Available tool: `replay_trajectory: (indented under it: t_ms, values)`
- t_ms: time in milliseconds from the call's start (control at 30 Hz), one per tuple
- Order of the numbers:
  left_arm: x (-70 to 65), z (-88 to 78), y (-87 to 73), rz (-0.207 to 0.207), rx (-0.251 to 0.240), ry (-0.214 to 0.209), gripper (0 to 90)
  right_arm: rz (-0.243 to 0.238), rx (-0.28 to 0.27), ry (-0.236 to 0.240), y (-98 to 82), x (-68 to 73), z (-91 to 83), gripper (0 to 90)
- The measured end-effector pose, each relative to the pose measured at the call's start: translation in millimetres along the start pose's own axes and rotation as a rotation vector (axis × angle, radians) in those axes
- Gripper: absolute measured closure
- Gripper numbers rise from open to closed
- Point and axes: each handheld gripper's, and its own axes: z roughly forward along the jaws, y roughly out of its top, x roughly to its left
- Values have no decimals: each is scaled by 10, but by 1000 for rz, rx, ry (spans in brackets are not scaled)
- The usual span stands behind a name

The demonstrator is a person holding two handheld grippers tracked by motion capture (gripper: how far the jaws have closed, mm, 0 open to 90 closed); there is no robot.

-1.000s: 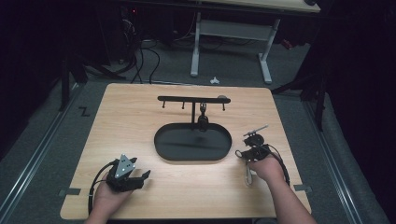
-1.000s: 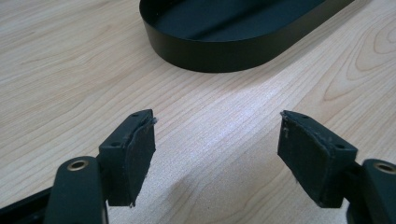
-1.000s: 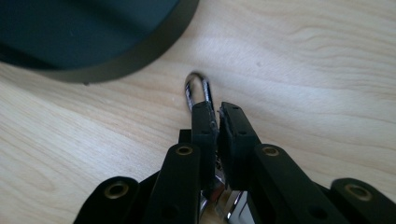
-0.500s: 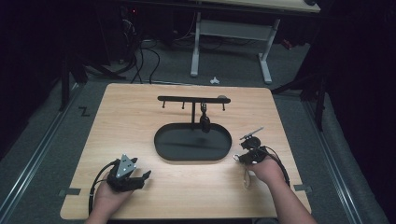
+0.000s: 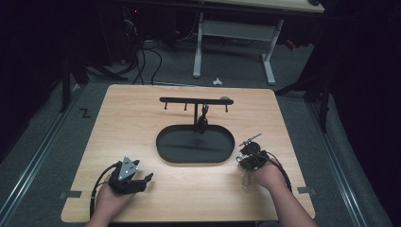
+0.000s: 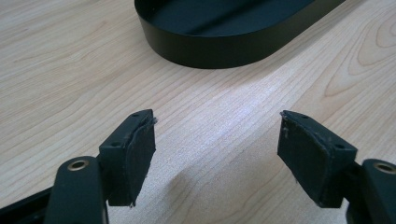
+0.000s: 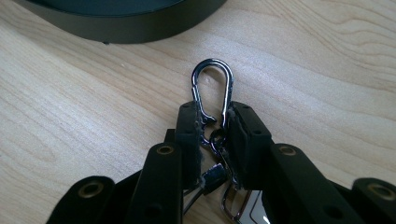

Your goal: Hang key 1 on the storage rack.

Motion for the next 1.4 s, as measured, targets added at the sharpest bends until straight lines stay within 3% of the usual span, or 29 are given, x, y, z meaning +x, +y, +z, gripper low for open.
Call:
replay_trajectory:
  t_ms: [200, 333, 367, 400, 433, 567, 833, 1133, 1400]
  values:
    - [2, 8, -2, 2, 5, 2, 282, -14, -2, -8, -1, 29, -3, 747]
    - [6, 13, -5, -1, 6, 4, 282, 3, -4, 8, 2, 21, -6, 749]
    - [6, 13, -5, -1, 6, 4, 283, 9, -10, 17, 1, 12, -7, 766]
    - [5, 13, -4, -1, 6, 4, 284, 25, -29, 22, 0, 11, -30, 847]
    - [2, 15, -5, 0, 4, 5, 284, 32, -53, 18, 13, -20, -78, 849]
    - [-4, 19, -4, 3, 7, 4, 284, 3, -24, 16, 4, -7, -62, 848]
    - [-3, 23, -6, 4, 8, 5, 285, 4, -48, 27, -11, 33, -96, 851]
    - [-3, 21, -3, 4, 7, 6, 285, 50, -96, 87, 6, -69, -297, 852]
    - [2, 13, 0, 2, 3, 5, 285, 65, -116, 84, 64, -154, -531, 852]
